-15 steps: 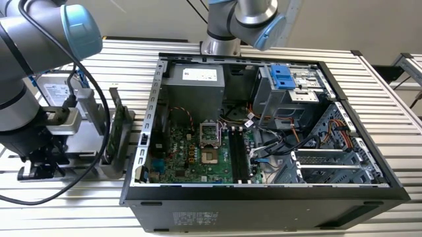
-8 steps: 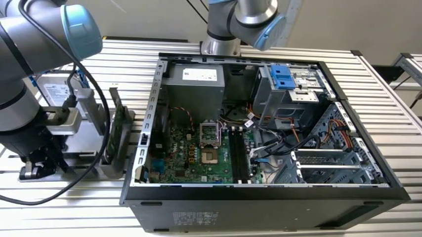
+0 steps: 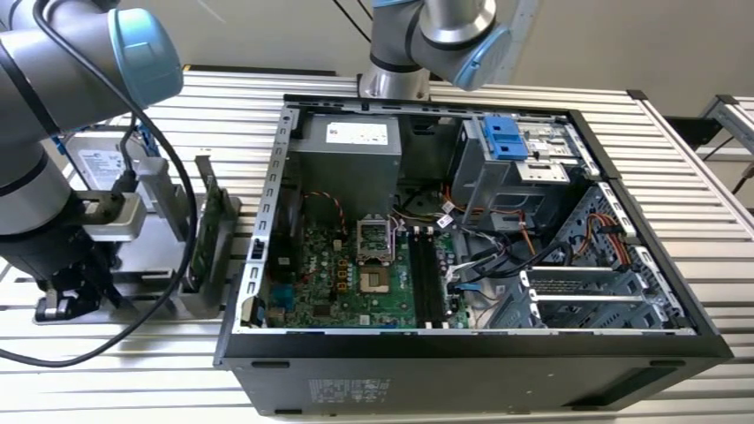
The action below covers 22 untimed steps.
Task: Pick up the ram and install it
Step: 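Pick up the ram and move it above insertion slot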
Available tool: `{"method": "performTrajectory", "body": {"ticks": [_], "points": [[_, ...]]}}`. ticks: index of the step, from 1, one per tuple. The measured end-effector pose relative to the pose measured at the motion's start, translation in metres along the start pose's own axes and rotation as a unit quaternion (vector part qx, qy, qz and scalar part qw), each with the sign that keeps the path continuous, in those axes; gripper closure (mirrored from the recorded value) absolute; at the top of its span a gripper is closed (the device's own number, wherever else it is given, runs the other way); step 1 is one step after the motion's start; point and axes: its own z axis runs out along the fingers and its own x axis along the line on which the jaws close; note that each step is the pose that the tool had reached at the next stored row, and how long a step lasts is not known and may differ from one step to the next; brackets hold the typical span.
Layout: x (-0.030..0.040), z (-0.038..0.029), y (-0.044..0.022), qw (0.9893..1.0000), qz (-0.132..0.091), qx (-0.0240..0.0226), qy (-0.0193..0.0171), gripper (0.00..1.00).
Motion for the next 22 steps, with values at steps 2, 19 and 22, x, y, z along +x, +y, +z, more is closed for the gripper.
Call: {"method": "performTrajectory", "body": {"ticks": [2, 19, 22], "points": [[0.0000, 0.0000, 0.0000, 1.0000, 0.000, 0.0000, 0.0000, 1.00], [0.0000, 0.0002, 0.0000, 1.0000, 0.000, 0.0000, 0.0000, 1.00], [0.0000, -0.0010, 0.0000, 1.0000, 0.000, -0.0001, 0.0001, 1.00]]}}
